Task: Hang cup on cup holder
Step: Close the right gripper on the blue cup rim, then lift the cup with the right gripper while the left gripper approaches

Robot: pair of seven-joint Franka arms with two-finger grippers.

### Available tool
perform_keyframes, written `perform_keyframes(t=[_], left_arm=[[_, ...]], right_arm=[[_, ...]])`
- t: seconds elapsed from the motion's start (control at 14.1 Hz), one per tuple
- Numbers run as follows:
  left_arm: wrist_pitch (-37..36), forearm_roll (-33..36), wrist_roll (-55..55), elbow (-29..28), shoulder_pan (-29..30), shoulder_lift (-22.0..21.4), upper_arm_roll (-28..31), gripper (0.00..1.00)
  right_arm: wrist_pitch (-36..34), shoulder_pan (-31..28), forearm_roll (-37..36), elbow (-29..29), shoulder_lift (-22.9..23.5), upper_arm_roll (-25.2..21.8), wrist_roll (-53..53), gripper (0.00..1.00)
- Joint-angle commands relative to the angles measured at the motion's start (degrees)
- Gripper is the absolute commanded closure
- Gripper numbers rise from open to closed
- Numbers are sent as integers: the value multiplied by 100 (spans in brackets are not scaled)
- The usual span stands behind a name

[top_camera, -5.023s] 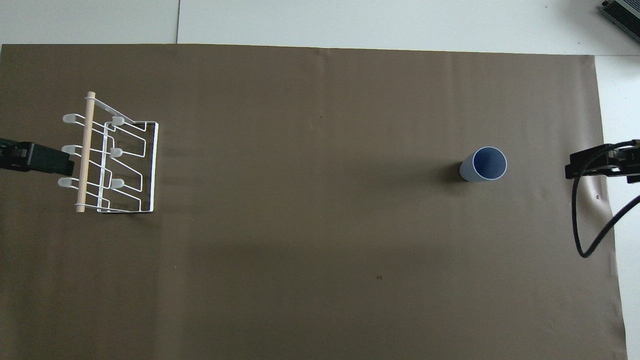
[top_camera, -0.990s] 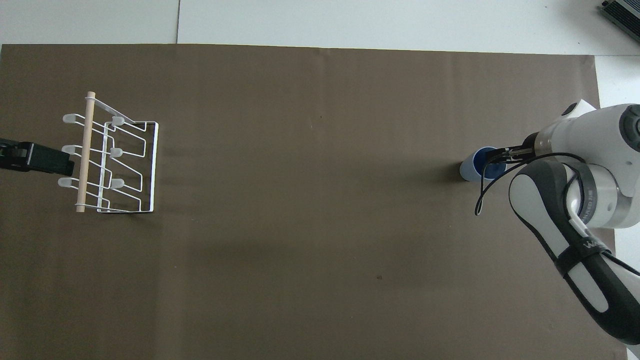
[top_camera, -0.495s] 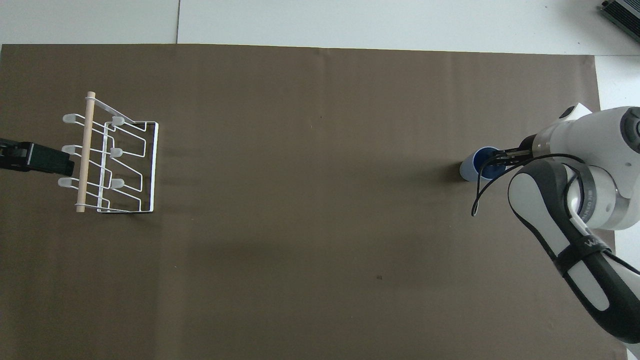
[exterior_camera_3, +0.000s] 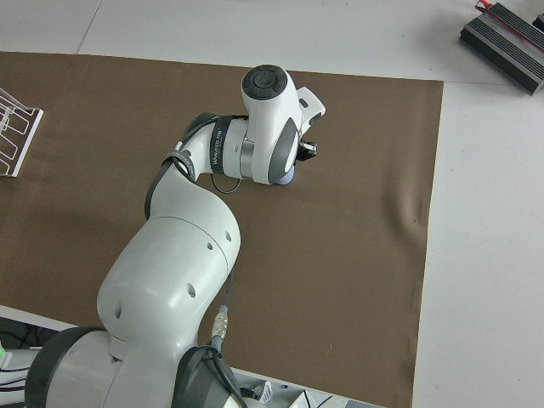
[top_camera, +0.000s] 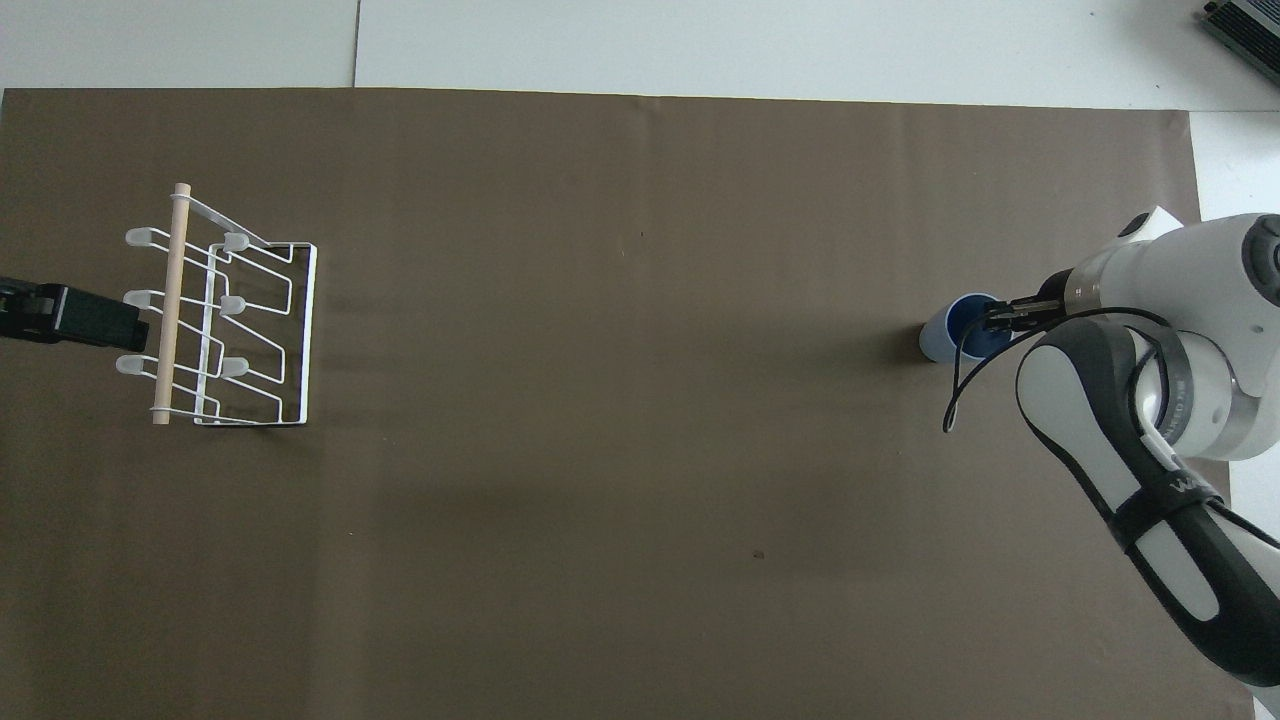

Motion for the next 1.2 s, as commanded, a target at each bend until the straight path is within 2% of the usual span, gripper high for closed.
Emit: perform_keyframes(t=[0.0, 0.28, 0.57, 1.13], left_arm=[[-24, -22, 12, -164, -53, -157, 66, 0], [-24, -31, 12, -164, -53, -157, 66, 0], [-24, -31, 12, -164, -53, -157, 66, 0], [-33, -31, 3, -164, -61, -157, 57, 0]], right_arm=[[45, 53, 245, -23, -17, 18, -201, 100], [-349, 89, 323, 362, -51, 114, -227, 100], [-588, 89, 850, 636, -253, 220, -219, 100], [-1237, 89, 3054, 847, -702, 282, -236, 100]])
